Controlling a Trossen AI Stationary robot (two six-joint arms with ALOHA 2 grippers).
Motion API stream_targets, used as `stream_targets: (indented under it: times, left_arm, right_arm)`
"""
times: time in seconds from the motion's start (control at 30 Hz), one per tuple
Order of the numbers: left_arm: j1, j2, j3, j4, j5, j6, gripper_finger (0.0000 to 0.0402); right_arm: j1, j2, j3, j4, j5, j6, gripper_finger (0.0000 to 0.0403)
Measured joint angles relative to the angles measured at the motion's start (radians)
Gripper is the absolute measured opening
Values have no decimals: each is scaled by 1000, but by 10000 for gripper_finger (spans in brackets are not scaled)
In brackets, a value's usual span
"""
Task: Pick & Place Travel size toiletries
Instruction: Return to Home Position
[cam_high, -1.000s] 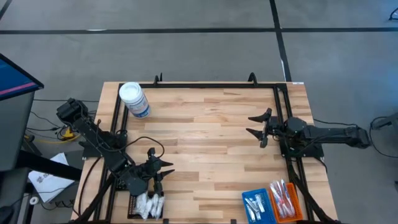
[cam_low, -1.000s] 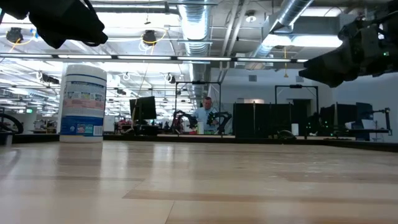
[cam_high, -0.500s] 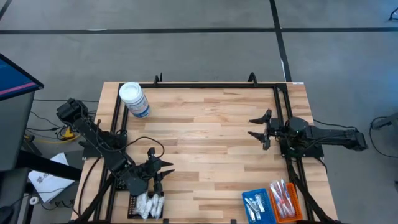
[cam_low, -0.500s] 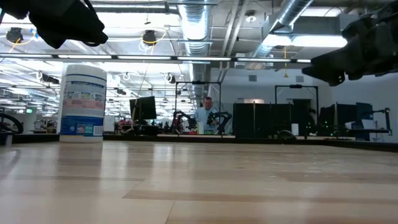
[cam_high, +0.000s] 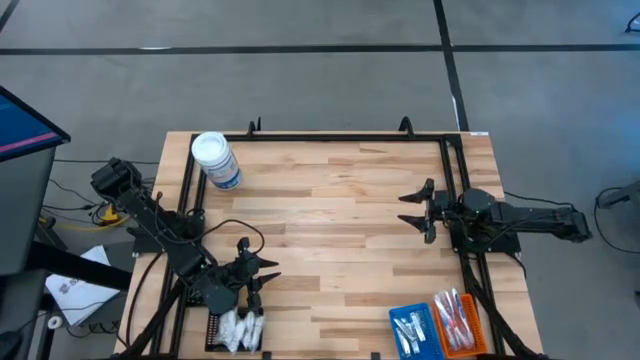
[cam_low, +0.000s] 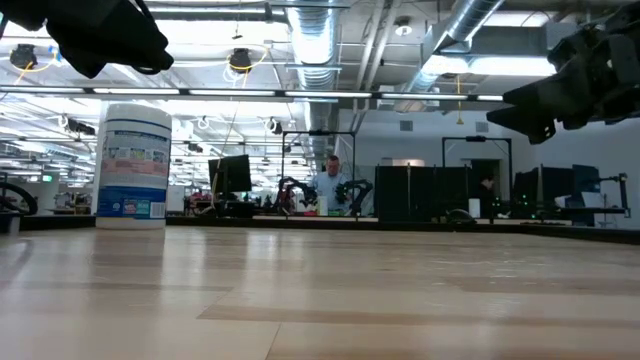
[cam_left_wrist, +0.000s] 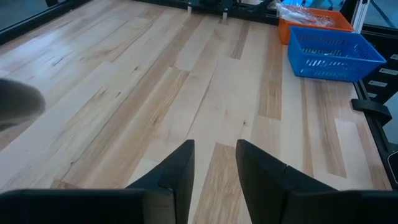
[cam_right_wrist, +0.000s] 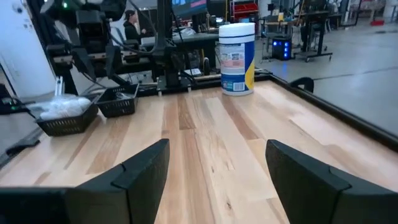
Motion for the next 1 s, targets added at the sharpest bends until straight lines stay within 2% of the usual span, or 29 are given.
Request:
stream_targets:
  times: [0.23,0.4,0.5,0.67,0.73,0.83,0.9,1.0]
  left_arm:
    - [24,0,0,9,5,57,114]
    - [121,0,0,65,177,139,106]
    - [194,17,0,161,270,243,94]
    - [304,62,-1,372,310,490,71]
    - [364,73,-1,448,399,565,61]
    - [482,74,-1,522,631,624,45]
    - [563,74,-1,555,767,631,34]
    - [676,74,-1,558,911,644,21]
  right_arm:
    - [0,-3,0,1,0,91,260]
    - [0,-3,0,1,0,154,260]
    - [0,-3,0,1,0,154,260]
    - [0,-3,-1,2,0,154,260]
    - [0,-3,-1,2,0,154,260]
    - [0,-3,-1,2,0,154,260]
    - [0,-3,-1,2,0,154,260]
    - [0,-3,-1,2,0,154,260]
